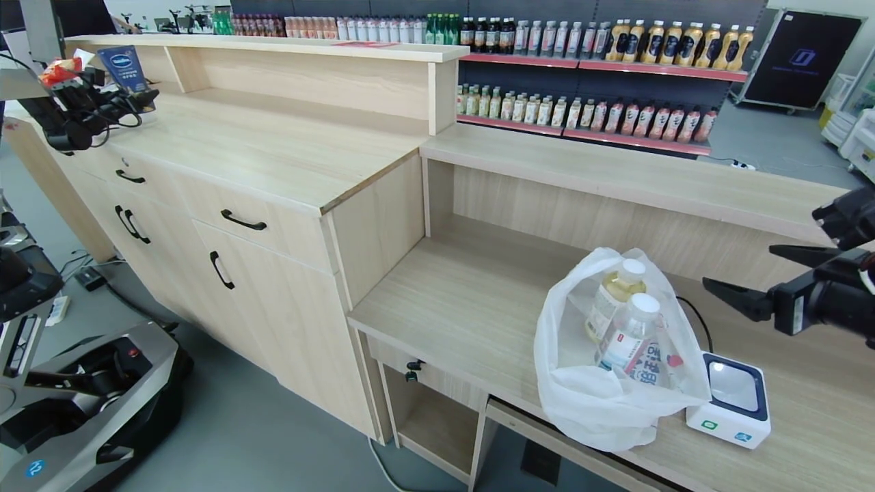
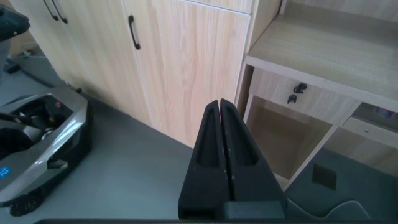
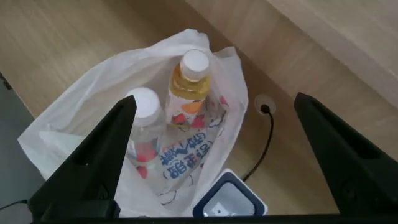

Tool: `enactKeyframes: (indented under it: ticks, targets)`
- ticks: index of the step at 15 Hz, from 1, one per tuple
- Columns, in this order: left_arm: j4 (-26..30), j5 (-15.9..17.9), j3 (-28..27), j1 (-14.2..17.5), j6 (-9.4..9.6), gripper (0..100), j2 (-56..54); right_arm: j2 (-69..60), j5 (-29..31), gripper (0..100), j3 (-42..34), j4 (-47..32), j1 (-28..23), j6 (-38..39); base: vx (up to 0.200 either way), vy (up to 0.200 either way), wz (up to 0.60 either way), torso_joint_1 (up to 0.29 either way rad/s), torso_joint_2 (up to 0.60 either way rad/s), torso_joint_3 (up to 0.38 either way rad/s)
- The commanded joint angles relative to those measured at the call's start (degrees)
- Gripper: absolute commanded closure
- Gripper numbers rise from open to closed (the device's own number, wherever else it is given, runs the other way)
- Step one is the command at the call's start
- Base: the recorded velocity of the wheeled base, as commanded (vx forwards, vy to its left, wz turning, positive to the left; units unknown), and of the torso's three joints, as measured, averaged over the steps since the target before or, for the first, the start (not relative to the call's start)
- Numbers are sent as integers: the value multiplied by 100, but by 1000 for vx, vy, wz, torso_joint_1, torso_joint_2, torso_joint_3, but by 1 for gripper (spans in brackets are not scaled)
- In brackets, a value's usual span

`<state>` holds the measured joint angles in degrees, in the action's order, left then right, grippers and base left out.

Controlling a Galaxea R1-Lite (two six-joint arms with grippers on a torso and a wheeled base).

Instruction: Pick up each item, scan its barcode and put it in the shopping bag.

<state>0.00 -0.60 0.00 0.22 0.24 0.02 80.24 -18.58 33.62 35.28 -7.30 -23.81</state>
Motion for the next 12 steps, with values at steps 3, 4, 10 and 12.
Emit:
enactKeyframes:
  ticks: [3, 4, 10, 12]
  targets:
    - [0, -2, 0, 4, 2, 100, -2, -518, 654, 0, 153, -4, -70, 254, 0, 0, -600, -1, 1, 4]
    - [0, -2, 0, 4, 2, 100, -2, -606, 882, 0, 136, -65, -70, 412, 0, 0, -600, 2, -2, 2]
    - [0, -2, 0, 4, -7, 100, -2, -1291, 1366, 0, 206, -1058, -70, 878, 0, 0, -600, 1, -2, 2]
    - [0, -2, 0, 4, -7, 100, -2, -1573, 1981, 0, 136, -1489, -78, 975, 0, 0, -600, 0, 5, 2]
